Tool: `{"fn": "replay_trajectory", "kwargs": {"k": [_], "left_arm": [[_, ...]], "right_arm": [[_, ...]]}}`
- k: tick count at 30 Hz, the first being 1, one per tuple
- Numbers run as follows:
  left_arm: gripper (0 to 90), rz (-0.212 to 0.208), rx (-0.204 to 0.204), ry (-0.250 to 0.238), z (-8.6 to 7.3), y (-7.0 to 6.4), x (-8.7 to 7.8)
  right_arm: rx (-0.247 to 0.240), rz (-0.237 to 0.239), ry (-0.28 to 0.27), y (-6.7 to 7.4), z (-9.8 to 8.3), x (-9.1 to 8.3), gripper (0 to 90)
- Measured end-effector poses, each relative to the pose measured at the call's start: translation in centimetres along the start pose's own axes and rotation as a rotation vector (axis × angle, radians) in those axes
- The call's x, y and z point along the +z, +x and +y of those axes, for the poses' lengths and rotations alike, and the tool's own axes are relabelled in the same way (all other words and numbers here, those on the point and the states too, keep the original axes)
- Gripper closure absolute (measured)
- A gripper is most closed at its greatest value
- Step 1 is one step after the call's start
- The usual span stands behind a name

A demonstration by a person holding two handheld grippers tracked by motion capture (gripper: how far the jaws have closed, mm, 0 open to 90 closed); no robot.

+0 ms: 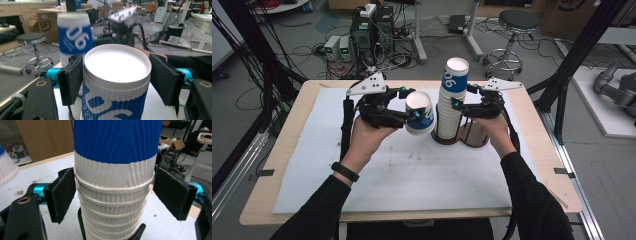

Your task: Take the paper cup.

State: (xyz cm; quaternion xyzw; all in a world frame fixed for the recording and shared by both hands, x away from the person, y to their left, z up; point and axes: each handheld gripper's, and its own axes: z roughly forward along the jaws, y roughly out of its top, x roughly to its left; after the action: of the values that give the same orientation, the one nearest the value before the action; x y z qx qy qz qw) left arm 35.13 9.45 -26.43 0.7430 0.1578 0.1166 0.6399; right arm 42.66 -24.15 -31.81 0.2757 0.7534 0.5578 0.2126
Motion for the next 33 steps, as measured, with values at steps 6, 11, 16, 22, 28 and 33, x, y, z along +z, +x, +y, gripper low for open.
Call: {"fn": "replay_trajectory", "kwargs": {"k": [6,11,16,22,28,33], "left_arm": [[30.1,-0.002,-0.027,0.015,-3.0,-0.5,-0.4],[30.1,-0.012,-0.038,0.030,-5.0,-1.2,-0.5],[30.1,-0.037,-0.050,0.037,-6.9,-2.2,-0.6],[30.1,-0.028,-0.040,0.058,-8.1,-2.7,-0.8],[30.1,-0.030,-0.061,0.050,-9.2,-2.6,-1.2],[30.1,-0.034,-0.069,0.050,-9.8,-2.5,-1.4]], "right_arm": [[-0.002,0.000,0.001,0.0,0.0,0.0,19.1],[0.001,0.001,-0.001,0.0,0.0,0.0,19.1],[0.003,0.001,0.002,0.0,0.0,0.0,19.1],[-0.002,-0.002,0.000,0.0,0.0,0.1,19.1],[0.005,-0.002,0.003,0.0,0.0,0.1,19.1],[0.003,0.001,0.002,0.0,-0.1,0.1,19.1]]}}
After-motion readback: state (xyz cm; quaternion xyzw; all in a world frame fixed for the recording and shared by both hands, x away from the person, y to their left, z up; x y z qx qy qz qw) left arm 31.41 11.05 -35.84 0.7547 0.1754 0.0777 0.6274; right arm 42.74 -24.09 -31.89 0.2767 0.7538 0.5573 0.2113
